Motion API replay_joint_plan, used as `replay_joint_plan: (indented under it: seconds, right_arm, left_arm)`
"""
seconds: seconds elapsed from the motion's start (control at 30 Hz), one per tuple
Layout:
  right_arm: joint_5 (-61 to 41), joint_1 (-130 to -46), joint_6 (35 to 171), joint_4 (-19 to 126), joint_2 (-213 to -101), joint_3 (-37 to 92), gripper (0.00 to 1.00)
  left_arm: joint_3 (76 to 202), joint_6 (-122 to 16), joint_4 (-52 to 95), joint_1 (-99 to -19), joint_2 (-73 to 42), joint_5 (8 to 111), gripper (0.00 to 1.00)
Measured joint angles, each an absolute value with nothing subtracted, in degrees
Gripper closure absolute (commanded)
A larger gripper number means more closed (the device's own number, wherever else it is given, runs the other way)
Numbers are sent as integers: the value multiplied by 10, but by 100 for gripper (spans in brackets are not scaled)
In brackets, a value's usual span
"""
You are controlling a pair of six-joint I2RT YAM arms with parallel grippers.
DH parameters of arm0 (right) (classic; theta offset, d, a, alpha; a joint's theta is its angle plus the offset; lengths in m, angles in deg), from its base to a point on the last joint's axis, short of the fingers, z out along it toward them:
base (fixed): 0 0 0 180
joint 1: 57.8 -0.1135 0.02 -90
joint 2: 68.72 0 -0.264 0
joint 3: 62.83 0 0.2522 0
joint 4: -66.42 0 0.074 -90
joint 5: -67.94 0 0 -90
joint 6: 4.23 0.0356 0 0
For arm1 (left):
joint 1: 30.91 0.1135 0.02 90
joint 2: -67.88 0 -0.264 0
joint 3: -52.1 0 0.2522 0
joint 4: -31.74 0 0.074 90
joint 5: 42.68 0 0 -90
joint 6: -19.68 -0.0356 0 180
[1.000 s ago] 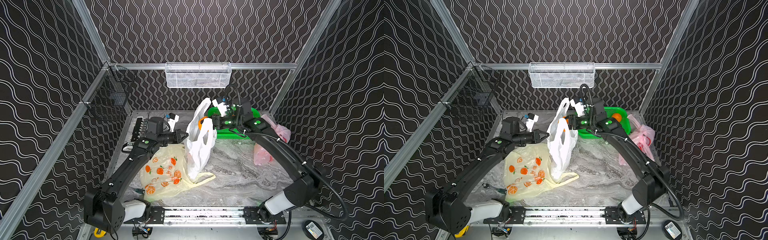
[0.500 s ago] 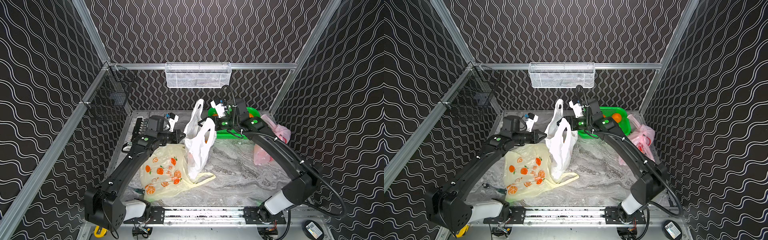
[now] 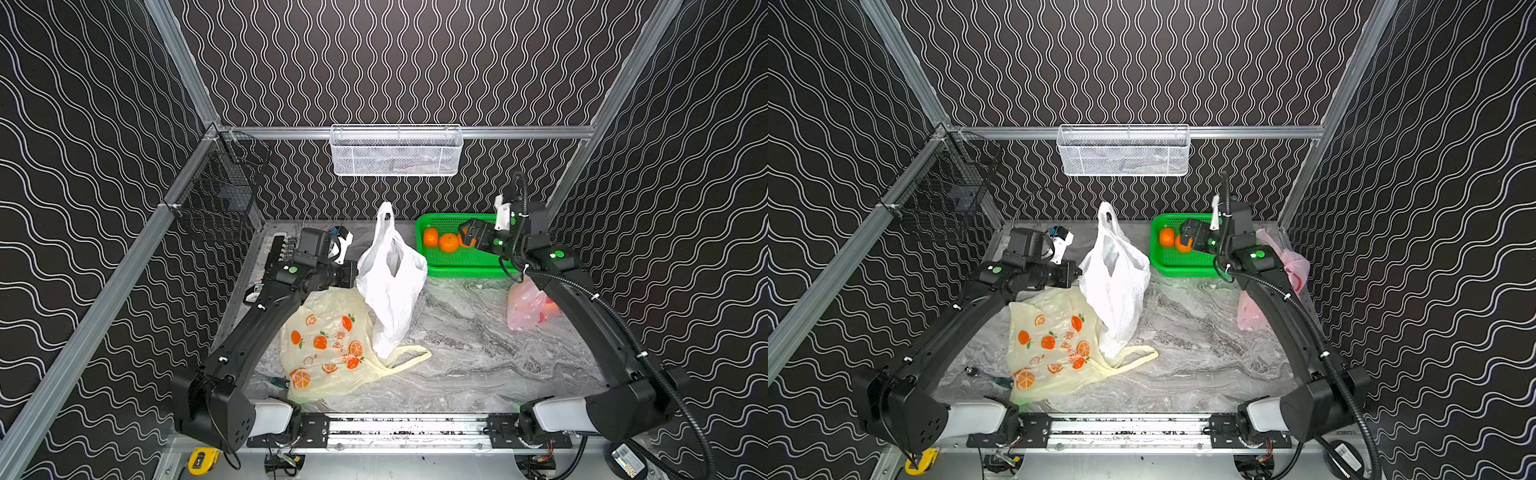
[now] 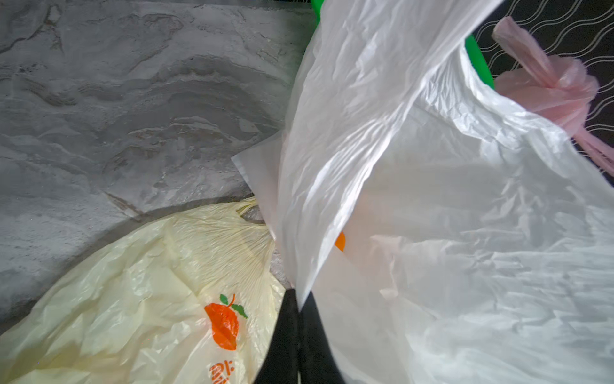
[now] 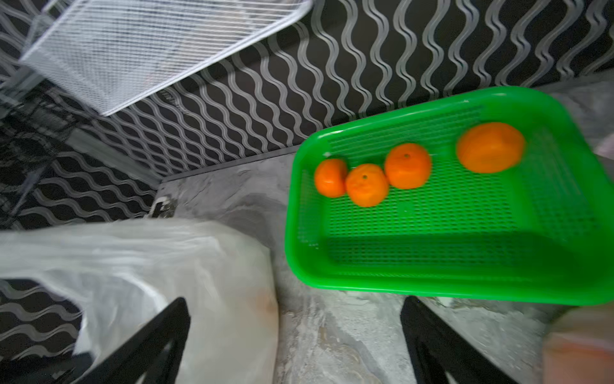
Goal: Place the oranges into plastic bags & tie knots
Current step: Pick up the orange from the basket.
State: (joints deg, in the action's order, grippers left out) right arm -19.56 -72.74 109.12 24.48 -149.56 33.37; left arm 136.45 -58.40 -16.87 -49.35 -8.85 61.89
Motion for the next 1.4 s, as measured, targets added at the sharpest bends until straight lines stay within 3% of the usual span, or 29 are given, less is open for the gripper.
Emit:
replay_joint_plan:
  seconds: [0.3, 0.7, 1.4]
  right_arm:
    - [-165, -652, 1119, 232, -1643, 378, 1]
    - [-142, -637, 1144, 224, -1917, 592, 9]
    - [-48, -644, 1228, 240, -2097, 735, 7]
  left_arm:
    - [1387, -599, -191, -504, -107, 578, 100]
    - [1393, -600, -188, -528, -117, 571, 100]
    - [1363, -585, -155, -530, -109, 625, 100]
